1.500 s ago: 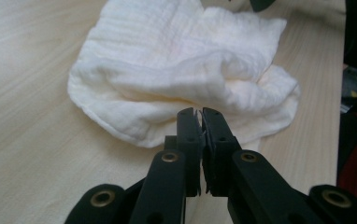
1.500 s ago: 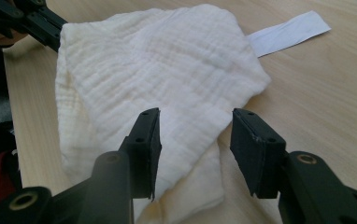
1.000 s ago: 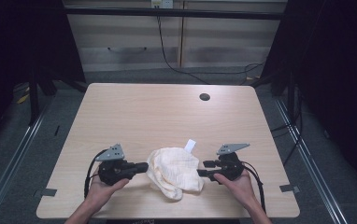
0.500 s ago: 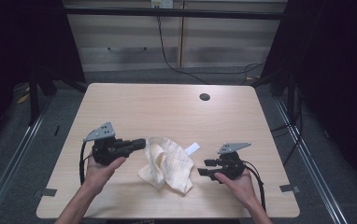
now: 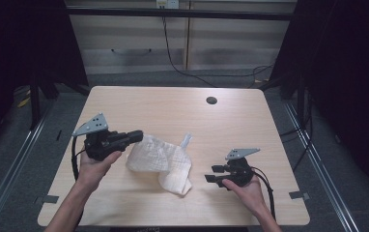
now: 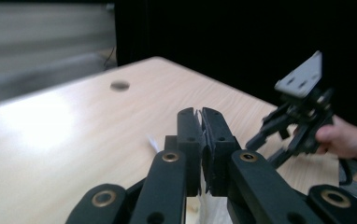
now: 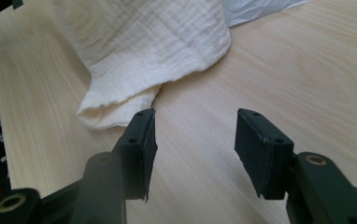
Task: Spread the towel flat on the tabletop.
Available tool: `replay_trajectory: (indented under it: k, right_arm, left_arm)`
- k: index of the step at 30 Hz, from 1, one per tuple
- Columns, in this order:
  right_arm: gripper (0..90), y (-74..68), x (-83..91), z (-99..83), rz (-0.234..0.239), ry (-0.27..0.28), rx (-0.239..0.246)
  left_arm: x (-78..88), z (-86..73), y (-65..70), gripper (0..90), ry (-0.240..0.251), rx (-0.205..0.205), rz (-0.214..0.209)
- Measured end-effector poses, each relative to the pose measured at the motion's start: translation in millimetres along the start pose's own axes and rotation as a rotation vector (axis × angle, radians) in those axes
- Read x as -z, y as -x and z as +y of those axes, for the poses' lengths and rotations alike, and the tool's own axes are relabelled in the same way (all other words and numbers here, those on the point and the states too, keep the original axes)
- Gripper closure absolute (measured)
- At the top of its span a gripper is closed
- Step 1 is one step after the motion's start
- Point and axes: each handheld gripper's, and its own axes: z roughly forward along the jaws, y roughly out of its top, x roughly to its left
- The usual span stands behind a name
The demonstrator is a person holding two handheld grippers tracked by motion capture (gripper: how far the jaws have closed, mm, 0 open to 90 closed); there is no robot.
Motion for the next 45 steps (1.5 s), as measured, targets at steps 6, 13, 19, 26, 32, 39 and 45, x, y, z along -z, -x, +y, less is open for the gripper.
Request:
replay_trajectory:
  k: [6,13,19,26,32,39,45]
  right_arm:
    - [48.3,-0.4,-5.0,0.1,0.0,-0.014,0.001]
    - [48.3,-2.4,-7.4,1.6,0.002,-0.017,0.005]
    - [49.5,1.2,-12.0,5.6,0.005,-0.015,0.009]
    - [51.4,17.4,-40.7,31.9,0.013,-0.016,0.015]
    - [51.2,25.1,-64.5,46.5,0.03,-0.027,0.028]
    - [67.2,21.5,-87.4,57.8,0.037,-0.053,0.064]
    - [90.0,18.4,-87.2,48.5,0.031,-0.059,0.073]
  left_arm:
    - [2.6,-52.1,-28.3,87.0,-0.124,0.059,0.106]
    - [1.6,-72.7,-46.2,87.0,-0.217,0.066,0.176]
    - [-3.0,-89.3,-58.0,87.0,-0.228,0.117,0.153]
    - [-4.8,-93.9,-63.8,86.9,-0.24,0.151,0.162]
    - [-5.0,-94.6,-64.1,86.8,-0.24,0.15,0.159]
    - [-3.7,-93.8,-63.7,86.5,-0.229,0.149,0.16]
    - [-2.1,-92.4,-62.0,86.5,-0.219,0.131,0.16]
